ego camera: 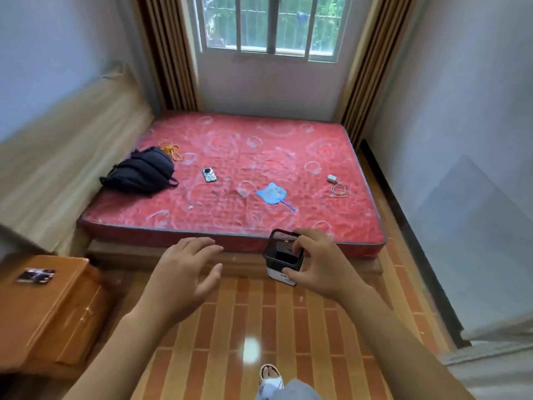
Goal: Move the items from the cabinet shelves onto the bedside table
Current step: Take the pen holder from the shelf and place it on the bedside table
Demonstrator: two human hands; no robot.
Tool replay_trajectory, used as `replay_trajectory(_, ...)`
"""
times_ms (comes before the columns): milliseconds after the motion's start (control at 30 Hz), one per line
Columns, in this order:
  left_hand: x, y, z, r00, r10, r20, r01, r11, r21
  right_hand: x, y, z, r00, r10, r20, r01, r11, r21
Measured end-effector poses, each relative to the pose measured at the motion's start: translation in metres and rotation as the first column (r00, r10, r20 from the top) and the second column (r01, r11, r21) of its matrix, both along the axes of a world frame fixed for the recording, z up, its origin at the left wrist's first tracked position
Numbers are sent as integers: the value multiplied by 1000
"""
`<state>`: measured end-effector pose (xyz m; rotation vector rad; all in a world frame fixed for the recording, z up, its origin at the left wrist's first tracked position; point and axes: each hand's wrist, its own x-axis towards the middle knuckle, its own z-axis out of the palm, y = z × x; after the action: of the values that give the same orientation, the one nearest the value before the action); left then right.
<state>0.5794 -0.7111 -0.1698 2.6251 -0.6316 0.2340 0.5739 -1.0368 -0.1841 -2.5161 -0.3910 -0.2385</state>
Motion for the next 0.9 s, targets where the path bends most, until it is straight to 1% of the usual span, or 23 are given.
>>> replay_trajectory(100, 20, 16, -1, 995, 104, -1, -104, 995, 2, 52, 14, -9, 995, 95, -16, -94, 995, 39)
replay_trajectory(167, 31, 24, -1, 983, 185, -7, -185, 983, 13, 85, 24, -12, 987, 161, -8, -160, 986, 36)
replay_trajectory(267, 37, 38, -2, 952, 304, -29, -303, 953, 25, 126, 40, -14, 961, 275, 15, -275, 961, -24)
replay_trajectory(367, 27, 54, -5, 903, 427, -47, -426, 904, 28, 161, 63, -17, 914, 404, 35, -399, 912, -92)
replay_trajectory(500, 3, 79, -10, 816, 575, -61, -573, 818, 52, 198, 110, -25, 811, 585, 1, -580, 804, -128)
replay_trajectory(600, -17, 97, -11, 753, 655, -61, -653, 755, 63, 209, 153, -22, 725, 688, -11, -685, 720, -115)
replay_trajectory(800, -53, 137, -10, 606, 794, -43, -792, 608, 53, 217, 246, -11, 550, 835, -10, -830, 545, -122)
replay_trajectory(900, -68, 164, -13, 550, 835, -28, -833, 551, 46, 219, 295, -8, 501, 866, -17, -860, 495, -121)
